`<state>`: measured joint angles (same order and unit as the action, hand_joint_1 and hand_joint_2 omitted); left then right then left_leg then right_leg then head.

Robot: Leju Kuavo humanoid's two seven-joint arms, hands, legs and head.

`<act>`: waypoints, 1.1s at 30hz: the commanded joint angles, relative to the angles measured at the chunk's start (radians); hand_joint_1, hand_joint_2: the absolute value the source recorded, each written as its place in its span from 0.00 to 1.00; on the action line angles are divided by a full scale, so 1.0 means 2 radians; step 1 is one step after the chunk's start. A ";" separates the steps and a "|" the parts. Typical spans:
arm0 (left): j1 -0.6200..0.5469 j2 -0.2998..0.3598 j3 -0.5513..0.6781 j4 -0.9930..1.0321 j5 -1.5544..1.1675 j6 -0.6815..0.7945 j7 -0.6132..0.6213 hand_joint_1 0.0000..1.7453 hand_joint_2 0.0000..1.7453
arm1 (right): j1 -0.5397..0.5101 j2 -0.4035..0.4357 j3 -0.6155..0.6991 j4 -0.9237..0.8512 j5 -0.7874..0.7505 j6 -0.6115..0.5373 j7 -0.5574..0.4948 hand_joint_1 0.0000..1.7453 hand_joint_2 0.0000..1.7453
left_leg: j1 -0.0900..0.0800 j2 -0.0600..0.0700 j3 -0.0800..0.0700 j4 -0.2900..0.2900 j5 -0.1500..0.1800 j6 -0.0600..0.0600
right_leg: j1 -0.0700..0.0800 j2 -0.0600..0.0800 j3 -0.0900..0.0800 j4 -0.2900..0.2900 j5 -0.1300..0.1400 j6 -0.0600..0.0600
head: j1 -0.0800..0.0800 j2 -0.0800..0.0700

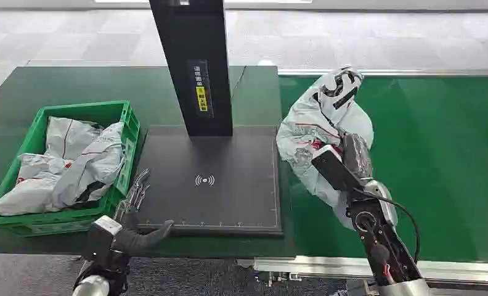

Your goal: Moved the parcel from conveyor to table for the left to box.

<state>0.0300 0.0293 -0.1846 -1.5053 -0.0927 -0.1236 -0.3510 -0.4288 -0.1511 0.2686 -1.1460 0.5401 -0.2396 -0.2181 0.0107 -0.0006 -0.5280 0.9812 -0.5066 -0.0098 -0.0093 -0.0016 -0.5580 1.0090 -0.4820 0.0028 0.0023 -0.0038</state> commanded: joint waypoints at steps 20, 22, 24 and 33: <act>-0.033 0.020 0.005 0.066 0.004 -0.011 -0.030 0.00 1.00 | -0.048 -0.050 0.221 0.000 0.011 0.242 -0.131 1.00 1.00 | 0.000 0.001 0.000 0.000 0.000 0.000 | 0.000 0.001 0.000 0.000 0.001 0.000 | 0.000 0.000; -0.033 0.020 0.005 0.066 0.004 -0.011 -0.030 0.00 1.00 | -0.048 -0.050 0.221 0.000 0.011 0.242 -0.131 1.00 1.00 | 0.000 0.000 0.000 0.000 0.000 0.000 | 0.000 0.000 0.000 0.000 0.000 0.000 | 0.000 0.000; -0.034 0.021 0.005 0.067 0.004 -0.011 -0.030 0.00 1.00 | -0.055 -0.058 0.241 -0.001 0.020 0.263 -0.138 1.00 1.00 | 0.000 0.000 0.000 -0.001 0.001 0.000 | 0.000 0.000 0.000 0.000 0.001 0.000 | 0.000 0.000; -0.045 0.014 0.006 0.067 0.007 -0.008 -0.027 0.00 1.00 | -0.082 -0.060 0.314 0.039 0.035 0.316 -0.120 1.00 1.00 | 0.000 0.001 0.000 -0.001 0.001 0.000 | 0.000 0.001 0.000 -0.001 0.001 0.000 | 0.000 0.000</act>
<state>-0.0250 0.0633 -0.1793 -1.4221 -0.0828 -0.1450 -0.4128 -0.5133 -0.2533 0.7401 -1.1753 0.5985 0.3624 -0.4978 0.0108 -0.0005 -0.5279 0.9812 -0.5065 -0.0098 -0.0091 -0.0014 -0.5581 1.0091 -0.4820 0.0027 0.0023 -0.0042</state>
